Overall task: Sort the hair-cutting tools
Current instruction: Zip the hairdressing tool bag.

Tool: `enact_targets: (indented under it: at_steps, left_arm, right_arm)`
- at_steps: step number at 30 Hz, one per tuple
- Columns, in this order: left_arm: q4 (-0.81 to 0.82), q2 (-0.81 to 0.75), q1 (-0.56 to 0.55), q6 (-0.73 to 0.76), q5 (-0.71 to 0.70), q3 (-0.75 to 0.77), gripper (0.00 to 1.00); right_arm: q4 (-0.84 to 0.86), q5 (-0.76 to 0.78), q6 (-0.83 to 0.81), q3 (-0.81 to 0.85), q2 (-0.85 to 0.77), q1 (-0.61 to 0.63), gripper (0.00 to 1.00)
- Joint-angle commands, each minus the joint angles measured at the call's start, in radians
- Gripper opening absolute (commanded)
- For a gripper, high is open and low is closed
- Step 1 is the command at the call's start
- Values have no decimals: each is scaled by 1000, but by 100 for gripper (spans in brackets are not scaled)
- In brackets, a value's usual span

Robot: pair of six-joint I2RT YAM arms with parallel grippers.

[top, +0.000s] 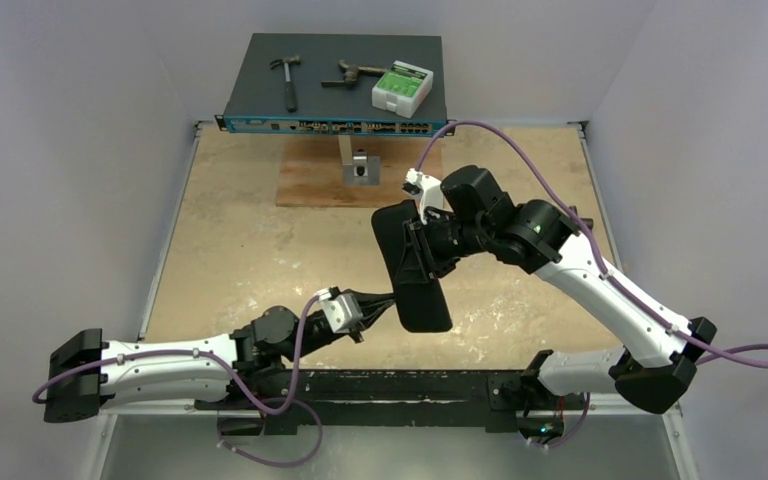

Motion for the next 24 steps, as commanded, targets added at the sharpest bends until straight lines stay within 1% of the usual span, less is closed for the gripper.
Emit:
enact_targets:
  at_steps: [1,10,17,20,24]
  left_arm:
    - [45,-16,-1,56,-115,28,0]
    - [74,3,0,134,-261,54,0]
    - [88,-1,0,205,-379,74,0]
    - [101,-5,1,214,-370,75,0]
    - [99,-8,0,203,-273,80,0]
  right_arm:
    - [1,-40,-16,-16,-38,11,0]
    - [-4,-42,-32,-60,-60,21,0]
    - [26,-55,-36,-119,-87,25,0]
    - [38,-64,-36,-141,-95,26,0]
    - [39,-64,-42,-156,-97,26,0]
